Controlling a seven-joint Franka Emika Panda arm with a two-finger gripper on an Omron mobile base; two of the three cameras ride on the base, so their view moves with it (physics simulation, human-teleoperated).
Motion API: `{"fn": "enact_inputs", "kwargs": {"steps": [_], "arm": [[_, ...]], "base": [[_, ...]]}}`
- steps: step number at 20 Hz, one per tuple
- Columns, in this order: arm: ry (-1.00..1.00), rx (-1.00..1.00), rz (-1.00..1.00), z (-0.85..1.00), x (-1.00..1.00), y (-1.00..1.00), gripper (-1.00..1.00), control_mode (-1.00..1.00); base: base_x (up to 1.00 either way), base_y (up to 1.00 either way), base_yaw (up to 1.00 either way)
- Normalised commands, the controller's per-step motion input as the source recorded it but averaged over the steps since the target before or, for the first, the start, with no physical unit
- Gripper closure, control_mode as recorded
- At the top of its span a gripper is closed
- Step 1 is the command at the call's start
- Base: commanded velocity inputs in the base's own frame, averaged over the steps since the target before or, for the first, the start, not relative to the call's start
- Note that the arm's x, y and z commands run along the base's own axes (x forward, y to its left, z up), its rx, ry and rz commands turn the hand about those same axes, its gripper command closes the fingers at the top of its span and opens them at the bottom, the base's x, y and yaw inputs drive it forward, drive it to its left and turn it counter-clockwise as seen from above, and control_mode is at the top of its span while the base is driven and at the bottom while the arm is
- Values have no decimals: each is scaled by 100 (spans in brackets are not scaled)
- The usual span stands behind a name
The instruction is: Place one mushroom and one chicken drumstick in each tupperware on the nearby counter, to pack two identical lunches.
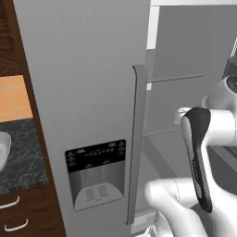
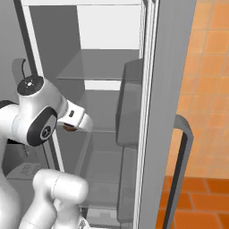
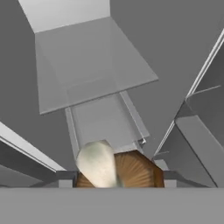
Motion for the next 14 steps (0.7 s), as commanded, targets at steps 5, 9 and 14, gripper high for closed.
{"fn": "enact_inputs", "kwargs": {"steps": [5,9,14], "arm": [[-51,-1,7,3,-35,20,100,-100],[0,0,0,0,0,0,100,100],[0,0,0,0,0,0,100,100]], "base": [[0,0,0],[-72,58,8],[-30,100,7]]}}
